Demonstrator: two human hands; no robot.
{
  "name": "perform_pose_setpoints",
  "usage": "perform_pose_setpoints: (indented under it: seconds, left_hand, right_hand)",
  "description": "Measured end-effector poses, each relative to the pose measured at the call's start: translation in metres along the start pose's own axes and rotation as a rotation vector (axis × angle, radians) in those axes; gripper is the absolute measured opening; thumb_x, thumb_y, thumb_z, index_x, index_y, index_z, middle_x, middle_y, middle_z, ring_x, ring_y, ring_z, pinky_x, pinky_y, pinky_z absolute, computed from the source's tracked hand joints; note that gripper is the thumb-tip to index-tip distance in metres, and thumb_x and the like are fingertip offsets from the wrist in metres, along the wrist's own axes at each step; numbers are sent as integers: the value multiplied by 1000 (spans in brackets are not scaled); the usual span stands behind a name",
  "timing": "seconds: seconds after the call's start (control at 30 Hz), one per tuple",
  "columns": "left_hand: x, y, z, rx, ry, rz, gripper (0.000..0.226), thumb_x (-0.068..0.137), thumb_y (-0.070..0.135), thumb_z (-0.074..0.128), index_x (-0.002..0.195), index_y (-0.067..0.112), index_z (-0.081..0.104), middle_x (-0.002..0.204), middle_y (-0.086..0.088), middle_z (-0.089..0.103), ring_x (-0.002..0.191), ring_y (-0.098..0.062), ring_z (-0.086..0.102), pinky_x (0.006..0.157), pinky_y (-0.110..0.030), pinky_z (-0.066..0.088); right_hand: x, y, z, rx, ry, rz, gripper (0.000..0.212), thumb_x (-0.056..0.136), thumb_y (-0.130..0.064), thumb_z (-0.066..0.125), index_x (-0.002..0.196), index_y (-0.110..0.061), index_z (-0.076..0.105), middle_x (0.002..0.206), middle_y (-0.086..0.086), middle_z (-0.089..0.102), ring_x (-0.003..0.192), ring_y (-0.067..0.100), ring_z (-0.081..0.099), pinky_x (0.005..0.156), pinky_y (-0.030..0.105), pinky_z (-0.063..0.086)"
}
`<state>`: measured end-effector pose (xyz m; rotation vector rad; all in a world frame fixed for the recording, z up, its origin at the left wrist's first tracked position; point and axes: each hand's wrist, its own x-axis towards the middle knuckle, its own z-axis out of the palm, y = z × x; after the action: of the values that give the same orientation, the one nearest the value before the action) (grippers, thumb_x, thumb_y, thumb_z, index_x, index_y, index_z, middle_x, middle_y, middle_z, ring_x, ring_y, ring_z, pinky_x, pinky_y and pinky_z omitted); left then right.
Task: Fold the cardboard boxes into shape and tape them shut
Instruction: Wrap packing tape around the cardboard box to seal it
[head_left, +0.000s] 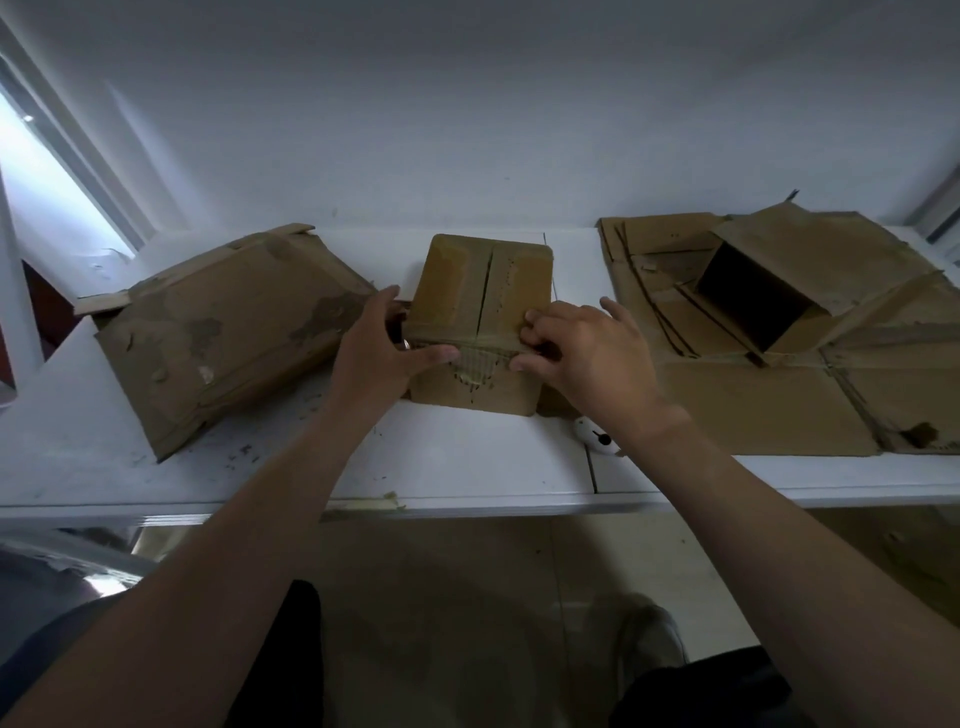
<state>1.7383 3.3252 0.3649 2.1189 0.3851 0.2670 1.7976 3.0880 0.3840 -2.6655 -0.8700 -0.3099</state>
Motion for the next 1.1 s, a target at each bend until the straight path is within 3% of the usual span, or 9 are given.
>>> perform_pose_setpoints:
  seconds: [0.13,0.3,0.43,0.63,0.8,0.9,1.0,1.03,1.1]
  left_hand:
    - [-5,-11,-10,-199,34,-50,63,80,35,84,135,17,60,118,3,72,101,-16,72,81,-43,63]
    - [-13,-16,-16,-55,198,-14,15,85,36,79,93,24,76,82,8,75,73,-10,73,69,-32,63]
    - [-18,-11,-13,105,276,47,18,88,40,75,90,22,79,75,14,71,71,-4,67,74,-30,57]
    - [-20,1,-5,134,176,96,18,90,32,74,101,18,78,81,14,67,79,-2,64,73,-24,54]
    - [-31,6,2,129,196,-23,29,97,30,64,117,14,52,95,3,69,77,-10,64,61,-29,50]
    - [-46,9,16,239,55,-20,60,101,30,55,152,14,27,124,-5,64,97,-21,67,80,-39,56]
    - [-59,8,34,346,-161,-27,98,100,29,58,157,10,-20,168,-14,8,119,-28,59,89,-28,48]
    - [-60,7,37,378,-191,-38,104,100,32,59,154,8,-27,169,-10,-13,126,-27,55,89,-24,43]
    - [-57,6,37,390,-223,-58,108,100,37,59,153,9,-30,166,-6,-26,139,-27,45,100,-26,43]
  right_hand:
    - [0,3,-2,69,-21,0,29,88,-45,73,112,-29,74,131,-14,65,117,15,62,117,49,26]
    - [2,2,-3,100,-10,1,27,87,-42,75,110,-27,74,129,-13,67,115,15,63,111,46,35]
    - [1,1,-2,95,3,-8,28,86,-42,75,110,-26,75,130,-14,66,115,13,63,107,45,38]
    - [1,3,-2,91,10,-26,30,86,-42,77,109,-23,75,128,-12,68,113,13,65,103,45,43]
    - [2,4,-2,86,9,-26,29,86,-44,76,108,-24,74,126,-13,68,112,12,65,101,45,45]
    - [1,2,-3,78,11,-28,28,86,-44,75,107,-25,73,126,-14,68,111,12,65,101,44,45]
    - [0,1,-3,62,7,-24,30,87,-44,74,110,-26,73,128,-14,67,112,12,64,103,43,42]
    - [0,1,-3,56,4,-24,30,87,-45,74,111,-26,72,129,-14,66,113,12,64,103,43,42]
    - [0,1,-3,52,1,-24,30,88,-45,73,110,-25,73,130,-14,66,113,12,64,103,44,43]
